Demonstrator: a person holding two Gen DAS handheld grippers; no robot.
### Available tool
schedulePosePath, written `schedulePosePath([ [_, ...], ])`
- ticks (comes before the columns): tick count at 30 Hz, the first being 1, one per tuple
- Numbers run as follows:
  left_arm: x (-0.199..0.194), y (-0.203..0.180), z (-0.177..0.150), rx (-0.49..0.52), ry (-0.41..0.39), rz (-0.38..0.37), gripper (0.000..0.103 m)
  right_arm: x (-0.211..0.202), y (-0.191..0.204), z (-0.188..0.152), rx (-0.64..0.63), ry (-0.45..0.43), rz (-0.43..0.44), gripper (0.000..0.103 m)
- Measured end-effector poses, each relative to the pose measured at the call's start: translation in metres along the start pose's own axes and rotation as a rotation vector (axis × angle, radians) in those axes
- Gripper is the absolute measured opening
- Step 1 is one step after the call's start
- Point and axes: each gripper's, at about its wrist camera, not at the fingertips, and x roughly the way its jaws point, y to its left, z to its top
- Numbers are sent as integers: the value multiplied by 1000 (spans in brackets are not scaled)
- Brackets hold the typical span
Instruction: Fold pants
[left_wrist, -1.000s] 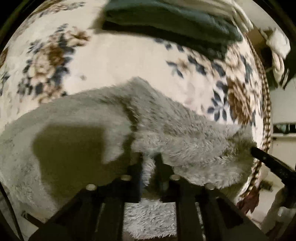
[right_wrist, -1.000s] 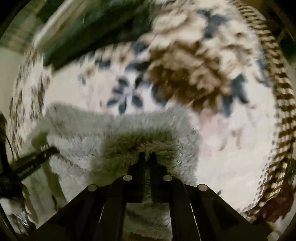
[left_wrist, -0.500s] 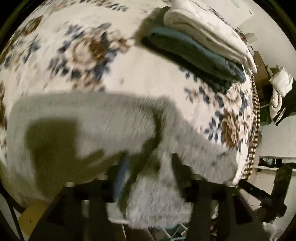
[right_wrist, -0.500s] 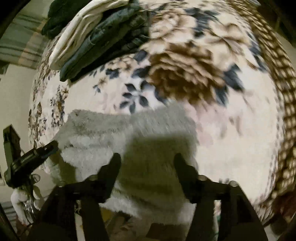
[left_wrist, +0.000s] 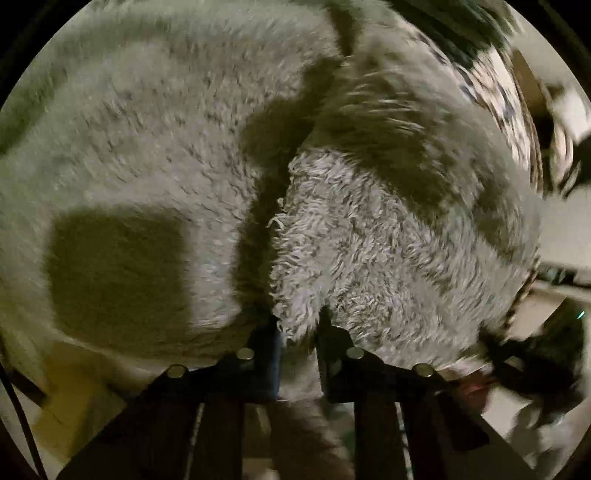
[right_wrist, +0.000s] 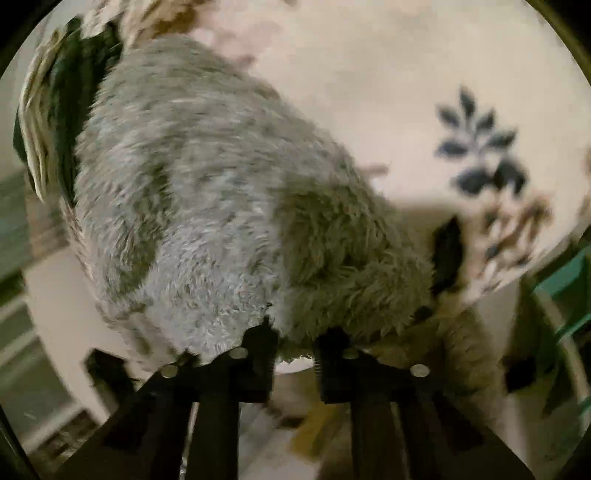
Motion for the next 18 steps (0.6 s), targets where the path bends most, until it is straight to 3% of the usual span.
schedulePosePath([
  [3, 5, 3, -6, 57, 27, 94, 13, -5, -2, -8, -33, -10, -92, 14],
  [5, 0, 5, -6, 47, 28, 68, 16, 4, -5, -12, -56, 45, -138, 15],
  [7, -8, 6, -4, 21, 24, 52, 16, 6, -2, -15, -73, 83, -116, 19],
  [9, -22, 6, -3, -16, 14, 11, 19, 0, 5, -18, -86, 92, -94, 39],
  [11, -39, 8, 0, -52, -17, -11, 28, -9, 14, -21, -107, 84, -72, 67],
  [13, -57, 7, 8, -84, -57, -44, 34, -24, 21, -22, -125, 57, -72, 68],
  [15, -74, 3, 25, -84, -104, -61, 44, -39, 33, -18, -174, 9, -129, 68],
  [16, -78, -2, 34, -66, -124, -55, 50, -47, 43, -15, -220, -20, -151, 68],
  [18, -82, -16, 55, 12, -155, -29, 51, -56, 74, -9, -358, -62, -260, 68],
])
